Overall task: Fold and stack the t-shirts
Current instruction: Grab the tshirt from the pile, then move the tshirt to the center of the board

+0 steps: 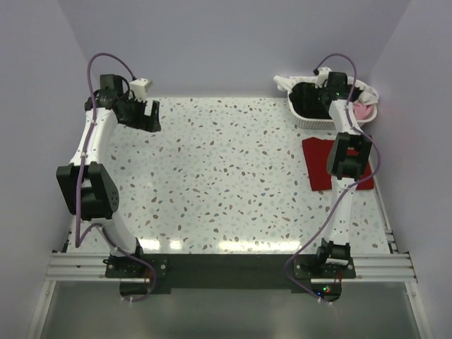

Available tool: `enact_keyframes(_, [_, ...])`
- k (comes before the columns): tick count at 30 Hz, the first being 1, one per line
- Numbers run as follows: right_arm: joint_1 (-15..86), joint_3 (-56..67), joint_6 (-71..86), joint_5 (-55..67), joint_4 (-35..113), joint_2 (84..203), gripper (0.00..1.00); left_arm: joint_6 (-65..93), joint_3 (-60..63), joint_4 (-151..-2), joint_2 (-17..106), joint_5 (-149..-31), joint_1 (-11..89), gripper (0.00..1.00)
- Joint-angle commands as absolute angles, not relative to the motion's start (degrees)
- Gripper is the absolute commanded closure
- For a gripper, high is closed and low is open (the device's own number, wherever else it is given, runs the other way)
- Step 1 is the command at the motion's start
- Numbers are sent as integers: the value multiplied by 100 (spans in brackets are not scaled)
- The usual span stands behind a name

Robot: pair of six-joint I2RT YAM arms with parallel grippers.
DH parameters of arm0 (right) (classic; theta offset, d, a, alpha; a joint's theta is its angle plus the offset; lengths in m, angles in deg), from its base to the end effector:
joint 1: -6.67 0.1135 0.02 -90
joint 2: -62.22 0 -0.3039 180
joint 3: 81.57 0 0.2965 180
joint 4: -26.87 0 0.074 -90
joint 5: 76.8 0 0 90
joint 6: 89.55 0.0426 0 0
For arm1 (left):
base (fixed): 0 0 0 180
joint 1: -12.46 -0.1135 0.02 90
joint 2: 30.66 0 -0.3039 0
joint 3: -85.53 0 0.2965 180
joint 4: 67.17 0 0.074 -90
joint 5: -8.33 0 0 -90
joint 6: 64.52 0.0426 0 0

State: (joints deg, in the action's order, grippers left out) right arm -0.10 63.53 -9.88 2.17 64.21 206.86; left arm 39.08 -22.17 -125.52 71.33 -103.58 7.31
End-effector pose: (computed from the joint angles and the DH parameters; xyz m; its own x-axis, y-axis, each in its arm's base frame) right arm 0.6533 -0.0694 0.2222 -0.5798 -0.1084 -0.8075 -0.1425 0.9893 -0.0305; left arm 0.4467 0.0243 0.3500 -0.7360 0.1527 -0.6595 0.3244 0.9346 -0.1456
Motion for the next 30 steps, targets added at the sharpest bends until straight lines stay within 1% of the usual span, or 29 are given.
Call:
enact_keyframes(1, [-37,6685,-1062,669,5841,20838,24,3787,-2642,-12780,7155,-10162,692,0])
enact_keyframes(2, [-45,6764,-1080,652,5928,20916,42,3787,-2669,-12815,7173,-10144,701,0])
enact_keyframes(3, [-28,6922,-1080,617,5989,20917,50,3796,-2730,-12868,7182,-10109,701,0])
enact_keyframes(4, [-28,6958,-1063,556,6051,20874,65,3813,-2757,-12877,7173,-10092,692,0])
enact_keyframes(7, [-10,6801,-957,135,6122,20339,82,3866,-2801,-12833,7120,-10013,692,0])
enact_keyframes(8, [-1,6731,-940,64,6122,20163,92,3857,-2801,-12807,7103,-10004,701,0])
enact_keyframes(10, [60,6511,-887,-147,6148,19557,100,3875,-2792,-12763,7094,-10065,692,0])
enact_keyframes(13, [130,6352,-834,-533,6297,18803,100,3866,-2810,-12693,7103,-10197,701,0])
enact_keyframes(20, [429,6019,-790,-1298,6631,17447,100,3717,-2774,-12438,7024,-10469,692,0])
enact_keyframes(22, [622,5808,-632,-1518,6675,17174,100,3664,-2783,-12359,7006,-10583,692,0])
enact_keyframes(23, [901,5729,-606,-1728,6745,16903,100,3629,-2801,-12324,6980,-10619,692,0])
enact_keyframes(25, [1184,5360,-527,-1826,6711,16621,100,3603,-2836,-12244,6945,-10698,683,0])
enact_keyframes(26, [1490,5185,-474,-1861,6554,16350,100,3559,-2897,-12227,6910,-10733,683,0])
enact_keyframes(28, [1781,4623,-176,-1932,6212,16076,100,3523,-2959,-12235,6875,-10882,657,0])
enact_keyframes(30, [1985,4070,453,-1958,5956,15795,100,3523,-3012,-12253,6831,-11005,639,0])
